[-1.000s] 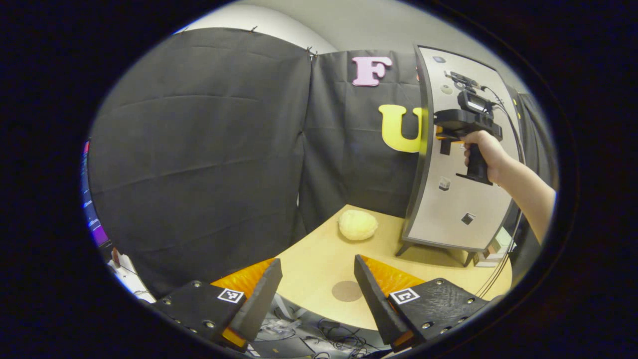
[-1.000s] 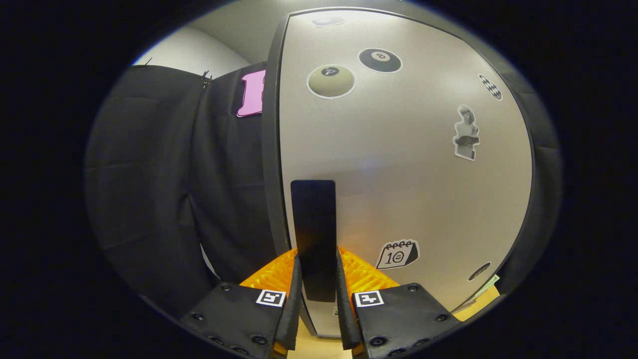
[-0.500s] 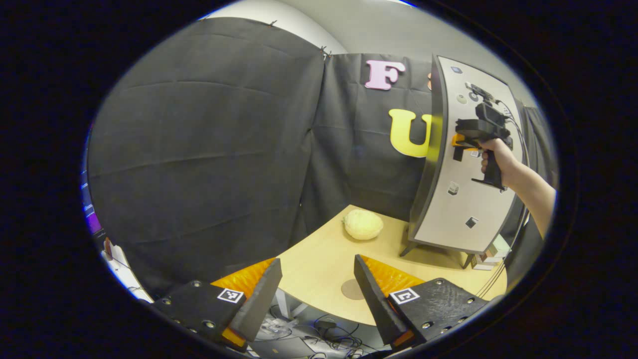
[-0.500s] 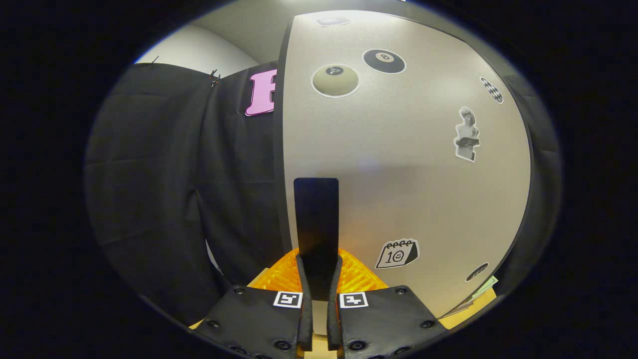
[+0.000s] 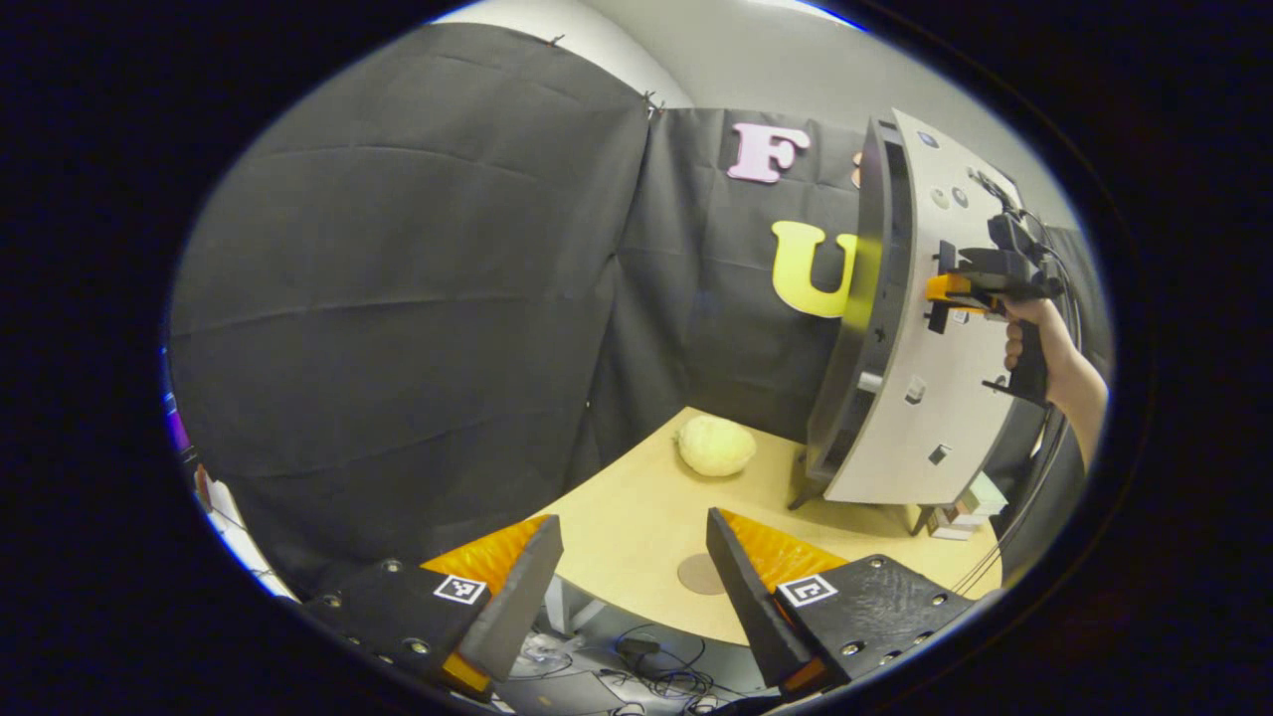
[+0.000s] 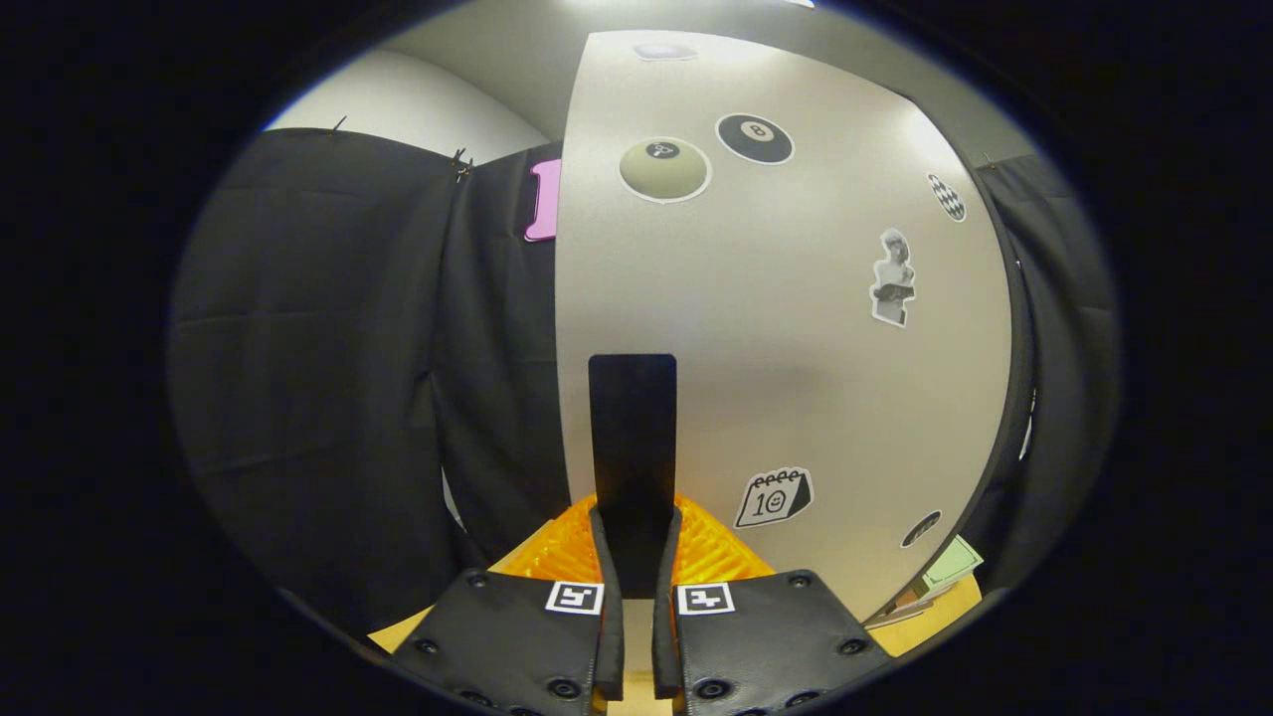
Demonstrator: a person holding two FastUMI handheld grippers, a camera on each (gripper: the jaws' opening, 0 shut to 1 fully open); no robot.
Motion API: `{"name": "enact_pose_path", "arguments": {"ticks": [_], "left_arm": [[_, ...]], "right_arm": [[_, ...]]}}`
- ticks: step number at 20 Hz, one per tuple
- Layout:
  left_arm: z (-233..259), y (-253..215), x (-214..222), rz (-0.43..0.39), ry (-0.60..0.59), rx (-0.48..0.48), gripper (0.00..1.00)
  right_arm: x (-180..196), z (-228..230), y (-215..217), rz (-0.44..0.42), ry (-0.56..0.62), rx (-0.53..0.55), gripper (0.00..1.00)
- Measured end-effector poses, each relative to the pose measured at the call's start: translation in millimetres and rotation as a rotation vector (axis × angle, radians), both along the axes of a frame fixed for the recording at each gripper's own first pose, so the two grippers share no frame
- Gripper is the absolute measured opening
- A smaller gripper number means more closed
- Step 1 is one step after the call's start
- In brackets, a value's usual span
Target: Open the cabinet door with the right hand, grasp the bottle in the cabinet with the left hand and place it on the coaster, then close the cabinet door with the right hand.
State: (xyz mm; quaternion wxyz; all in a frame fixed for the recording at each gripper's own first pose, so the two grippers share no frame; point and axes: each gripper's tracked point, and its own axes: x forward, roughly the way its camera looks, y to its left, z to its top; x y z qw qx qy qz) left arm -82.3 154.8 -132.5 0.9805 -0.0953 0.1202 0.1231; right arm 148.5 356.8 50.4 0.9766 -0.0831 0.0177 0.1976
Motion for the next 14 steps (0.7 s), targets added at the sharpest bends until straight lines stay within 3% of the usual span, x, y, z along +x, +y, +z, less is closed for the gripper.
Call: {"name": "enact_pose_path", "arguments": {"ticks": [14], "left_arm": [[-4,-60,20,-0.196,-0.036,0.025,0.87]], "right_arm": [[-30,11,-28,-0.019,-0.015,0.016,0.13]]}}
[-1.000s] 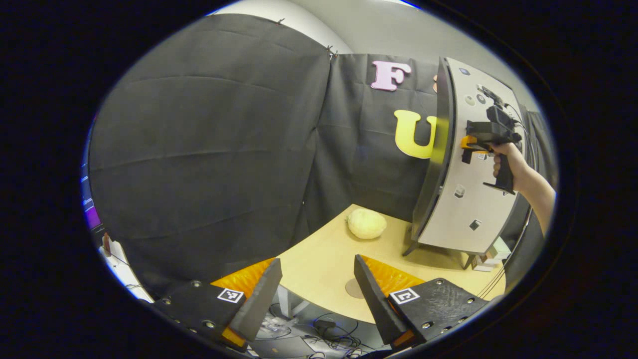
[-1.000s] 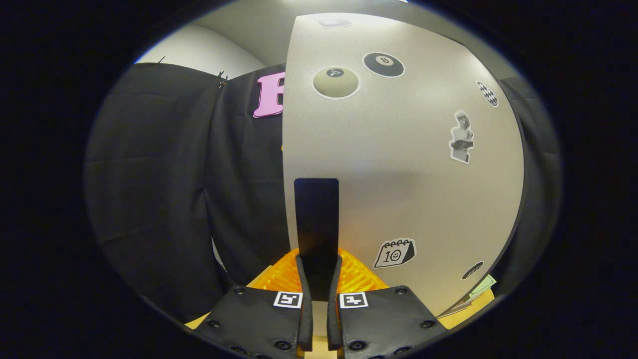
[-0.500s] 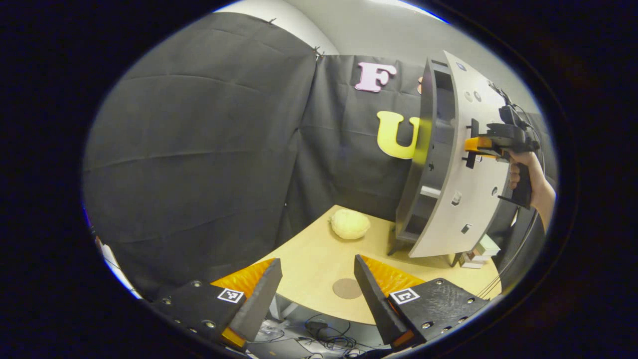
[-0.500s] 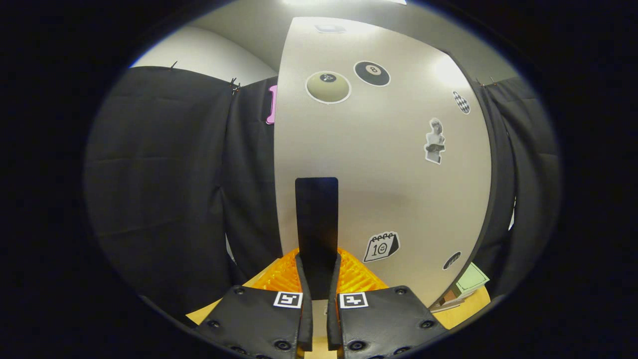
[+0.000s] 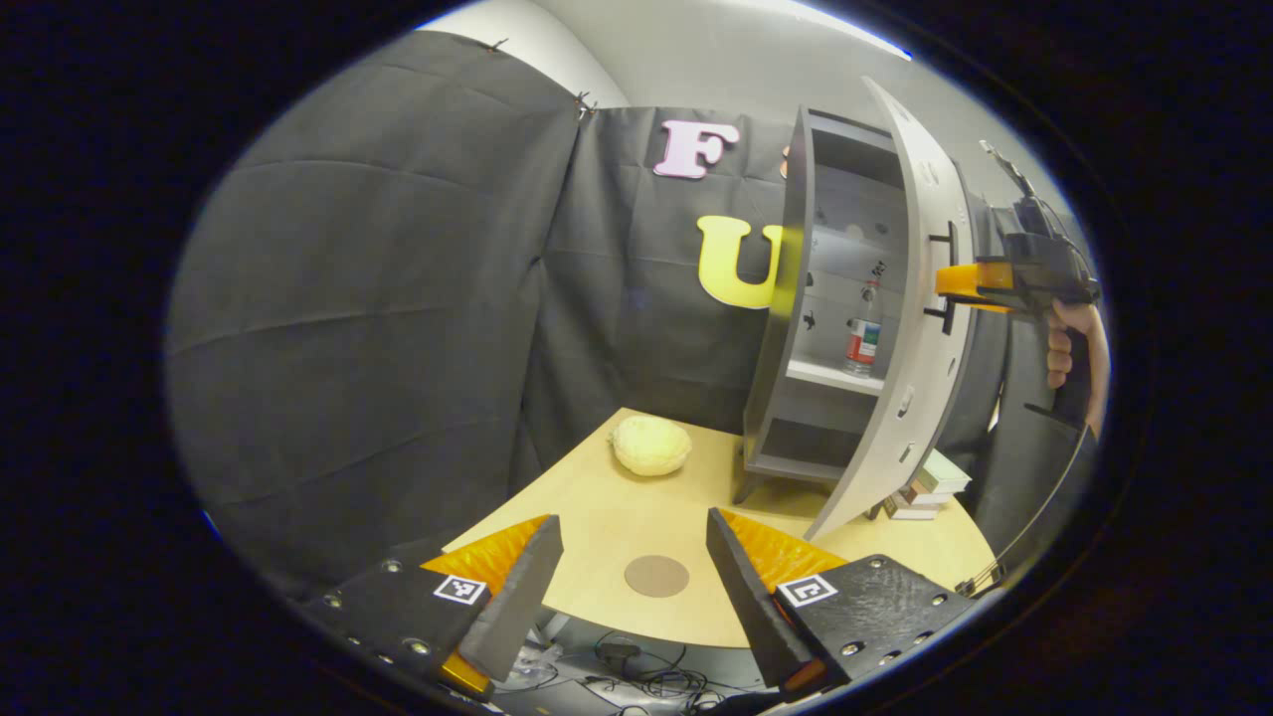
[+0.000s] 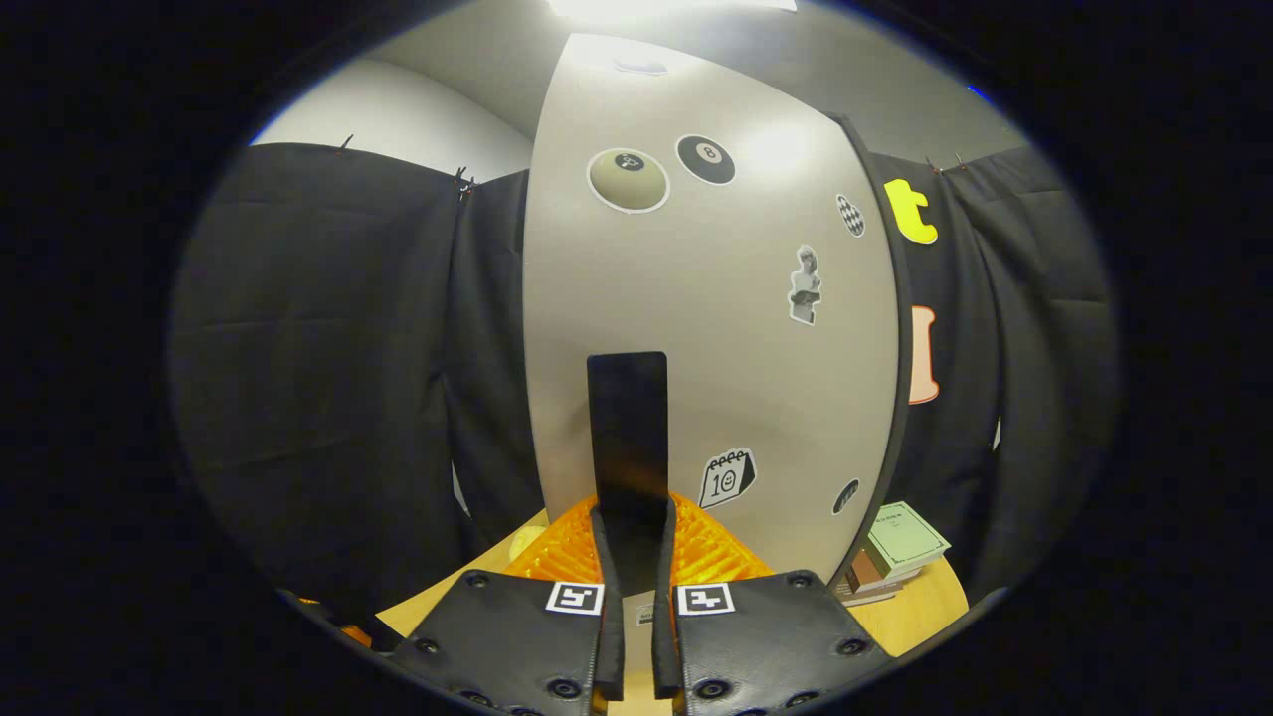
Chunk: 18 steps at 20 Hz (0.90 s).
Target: Open the cabinet door with the right hand, grasp the bottle in the cabinet with the left hand and place it on the coaster, then close the cabinet door with the right hand.
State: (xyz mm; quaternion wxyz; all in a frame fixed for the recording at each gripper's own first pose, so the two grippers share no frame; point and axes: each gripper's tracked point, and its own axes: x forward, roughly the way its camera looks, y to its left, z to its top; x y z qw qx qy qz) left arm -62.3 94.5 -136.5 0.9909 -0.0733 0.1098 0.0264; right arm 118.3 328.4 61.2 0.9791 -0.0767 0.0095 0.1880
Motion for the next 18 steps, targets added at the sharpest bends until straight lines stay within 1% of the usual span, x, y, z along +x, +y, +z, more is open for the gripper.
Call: {"name": "enact_pose_path", "arguments": {"ticks": [5,6,7,9,10,13,15,16,17,18], "left_arm": [[-1,-25,8,-0.060,-0.001,0.001,0.87],[1,-30,10,-0.072,-0.002,0.006,0.90],[-2,-35,13,-0.082,-0.002,0.010,0.87],[-3,-46,18,-0.105,0.001,0.004,0.87],[-6,-53,21,-0.120,0.008,-0.002,0.87],[-14,-74,28,-0.172,0.035,-0.015,0.88],[-13,-89,34,-0.211,0.037,-0.002,0.88],[-14,-96,34,-0.228,0.037,0.008,0.90],[-16,-98,35,-0.246,0.035,0.017,0.90],[-17,-105,36,-0.263,0.036,0.022,0.90]], "right_arm": [[-4,1,-12,-0.031,-0.015,0.015,0.13],[-5,1,-15,-0.037,-0.019,0.023,0.13],[-6,2,-17,-0.044,-0.021,0.029,0.13],[-7,3,-23,-0.065,-0.022,0.039,0.13],[-7,4,-27,-0.081,-0.023,0.041,0.13],[-9,6,-46,-0.151,-0.038,0.002,0.13],[-10,8,-55,-0.181,-0.046,0.001,0.12],[-11,7,-58,-0.190,-0.042,0.013,0.09],[-13,7,-61,-0.202,-0.043,0.019,0.12],[-14,7,-66,-0.219,-0.050,0.006,0.12]]}}
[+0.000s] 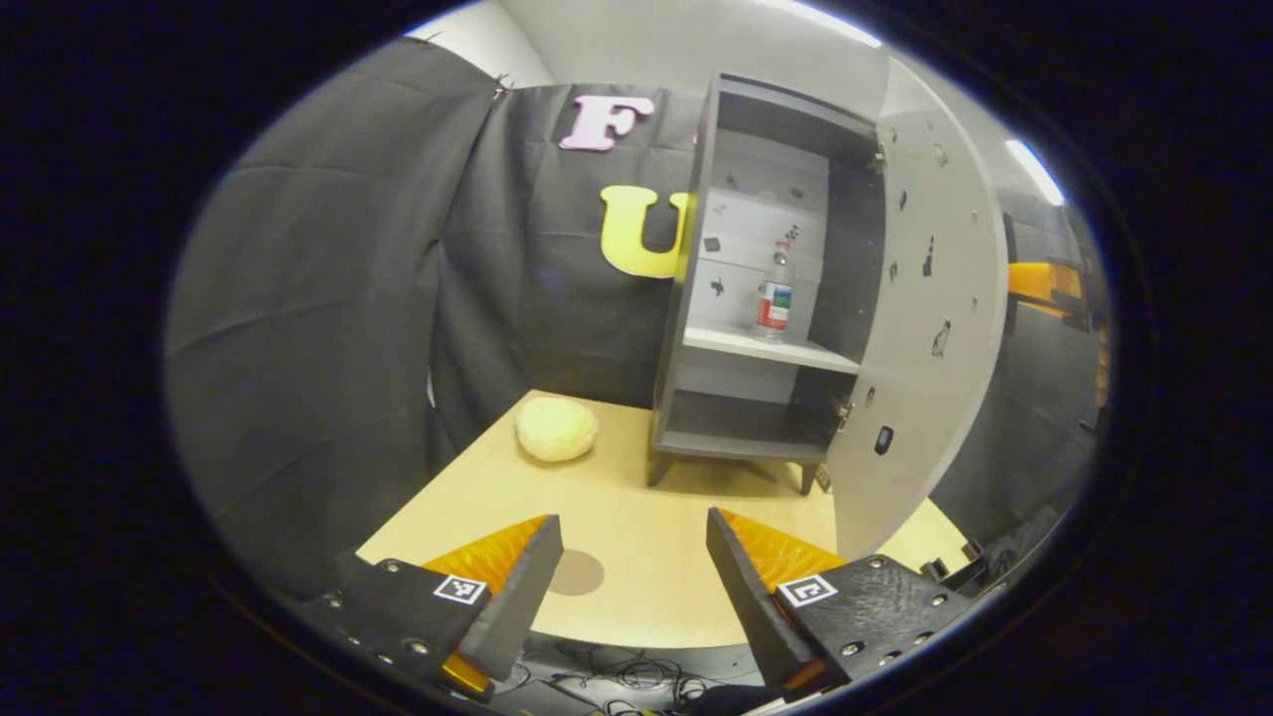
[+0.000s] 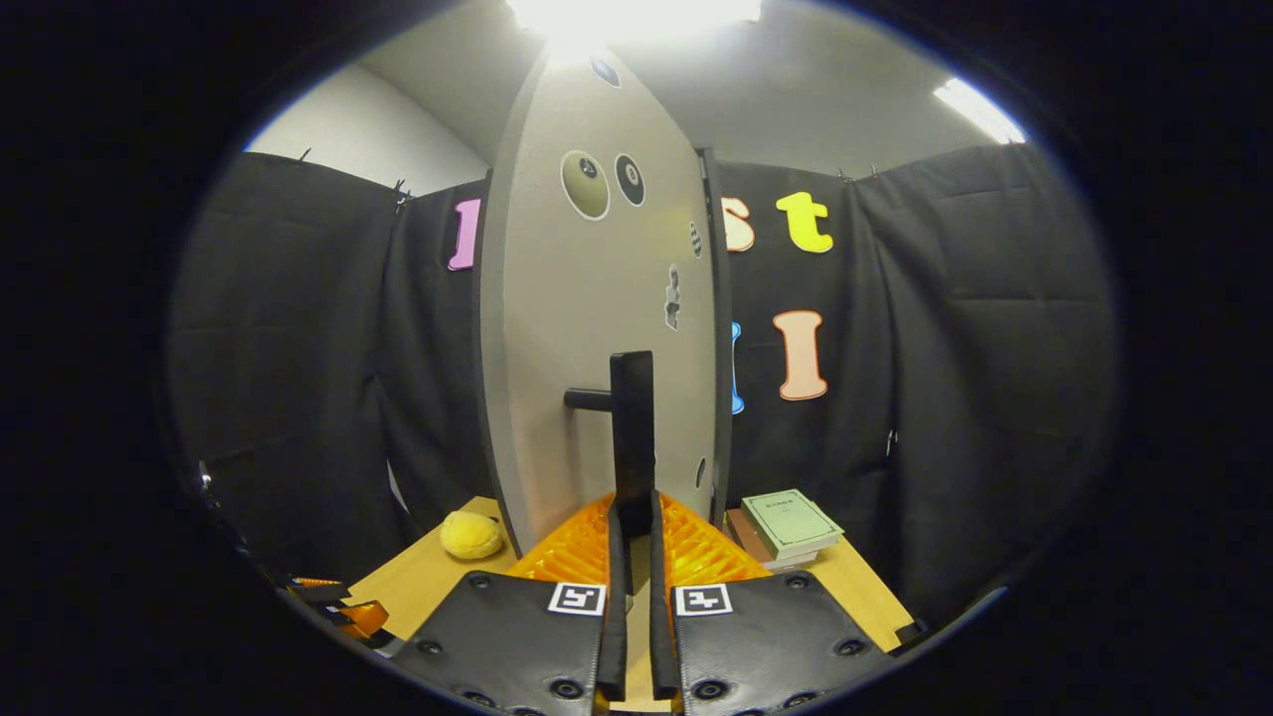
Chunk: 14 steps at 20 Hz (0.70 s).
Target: Open the cabinet door with the right hand, grasp the bottle in the cabinet with the left hand and place it on the coaster, then close the cabinet door with the right hand.
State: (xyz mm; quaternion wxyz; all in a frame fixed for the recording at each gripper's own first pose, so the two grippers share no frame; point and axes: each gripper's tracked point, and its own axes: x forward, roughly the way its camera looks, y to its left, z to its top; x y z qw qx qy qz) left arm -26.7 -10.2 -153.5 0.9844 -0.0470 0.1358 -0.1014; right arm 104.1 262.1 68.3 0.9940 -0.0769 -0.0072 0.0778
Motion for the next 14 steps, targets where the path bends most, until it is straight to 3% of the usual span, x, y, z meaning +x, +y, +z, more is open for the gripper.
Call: {"name": "enact_pose_path", "arguments": {"ticks": [2,8,14], "left_arm": [[-2,-22,5,-0.040,0.008,-0.006,0.90],[2,-59,16,-0.134,0.004,0.011,0.93],[6,-71,28,-0.172,-0.009,0.015,0.93]], "right_arm": [[1,-5,-14,-0.045,0.003,-0.031,0.08],[-2,-1,-53,-0.120,0.005,0.019,0.11],[-8,4,-86,-0.182,0.003,0.027,0.11]]}}
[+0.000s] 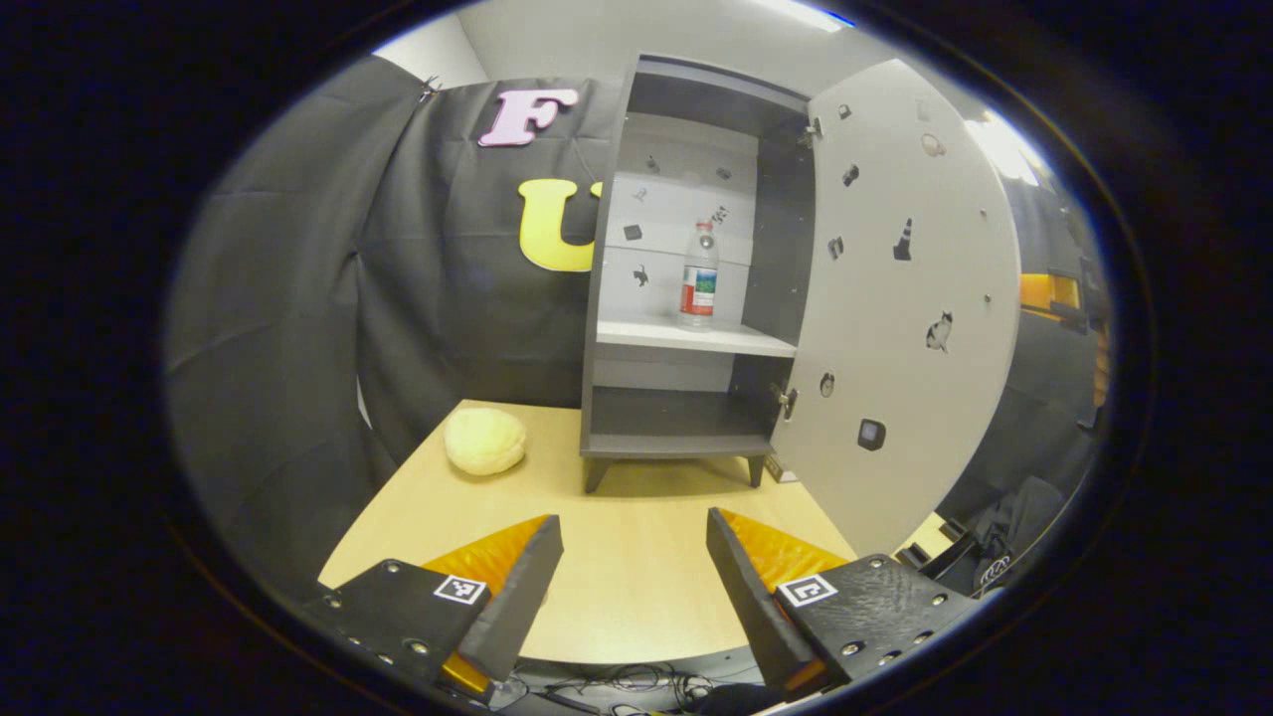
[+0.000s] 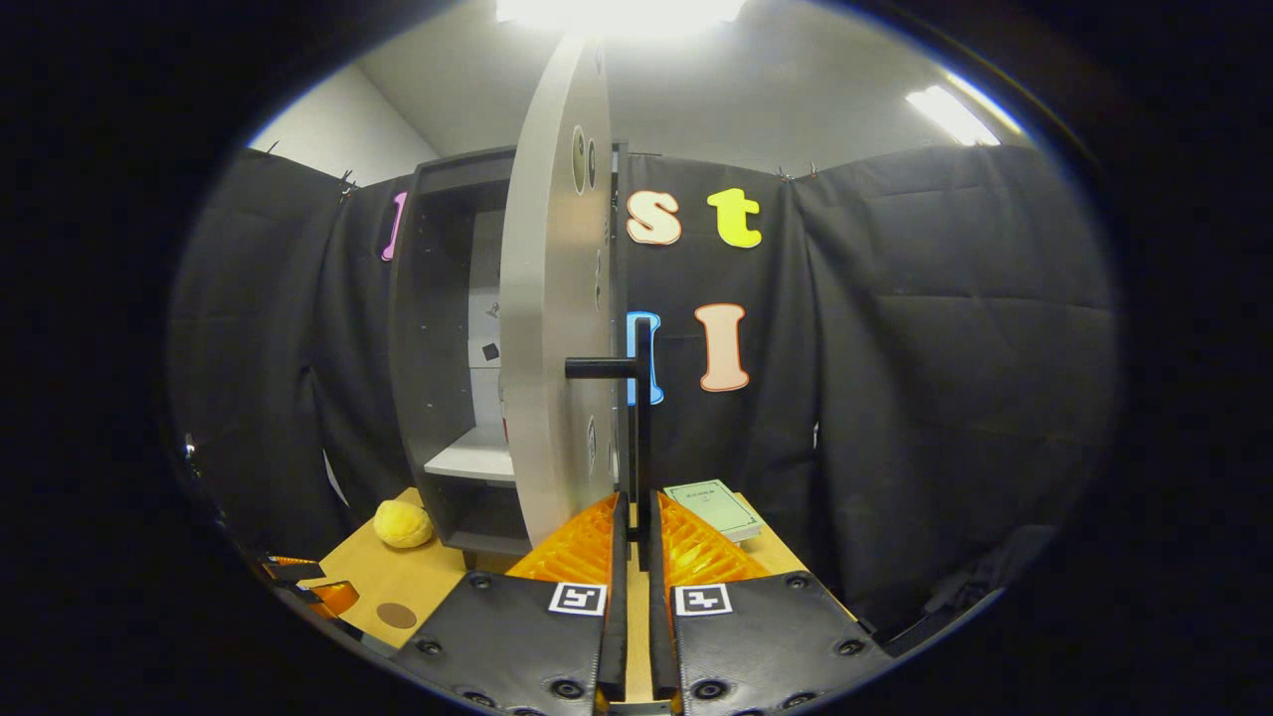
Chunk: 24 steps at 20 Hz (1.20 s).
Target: Open the cabinet door with the right hand, grasp the bottle in the cabinet with the left hand and place it on the coaster, then close the cabinet door with the right hand.
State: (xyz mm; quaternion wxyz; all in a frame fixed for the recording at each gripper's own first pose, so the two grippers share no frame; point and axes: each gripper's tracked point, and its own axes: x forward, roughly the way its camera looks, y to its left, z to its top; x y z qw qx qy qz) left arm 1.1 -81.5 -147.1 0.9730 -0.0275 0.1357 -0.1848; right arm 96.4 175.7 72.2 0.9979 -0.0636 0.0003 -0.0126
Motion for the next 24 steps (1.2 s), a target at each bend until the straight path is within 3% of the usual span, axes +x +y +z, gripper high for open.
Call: {"name": "enact_pose_path", "arguments": {"ticks": [3,5,7,14,15,17,22,24], "left_arm": [[-1,-2,10,-0.012,-0.012,-0.012,0.90],[-1,-9,21,-0.028,-0.009,-0.019,0.90],[2,-12,33,-0.031,-0.015,-0.017,0.90],[49,-29,77,-0.060,-0.101,-0.004,0.90],[58,-34,85,-0.061,-0.116,-0.001,0.90],[80,-42,99,-0.058,-0.134,0.002,0.87],[140,-79,145,-0.060,-0.184,-0.053,0.90],[162,-90,167,-0.057,-0.220,-0.060,0.90]], "right_arm": [[-10,8,-18,-0.042,-0.025,0.009,0.11],[-18,12,-31,-0.084,-0.044,0.022,0.04],[-25,11,-44,-0.118,-0.038,0.058,0.04],[-46,30,-121,-0.278,-0.070,0.116,0.00],[-43,34,-131,-0.295,-0.077,0.126,0.04],[-31,37,-147,-0.318,-0.078,0.150,0.00],[14,51,-167,-0.300,-0.091,0.151,0.06],[33,51,-174,-0.298,-0.086,0.151,0.16]]}}
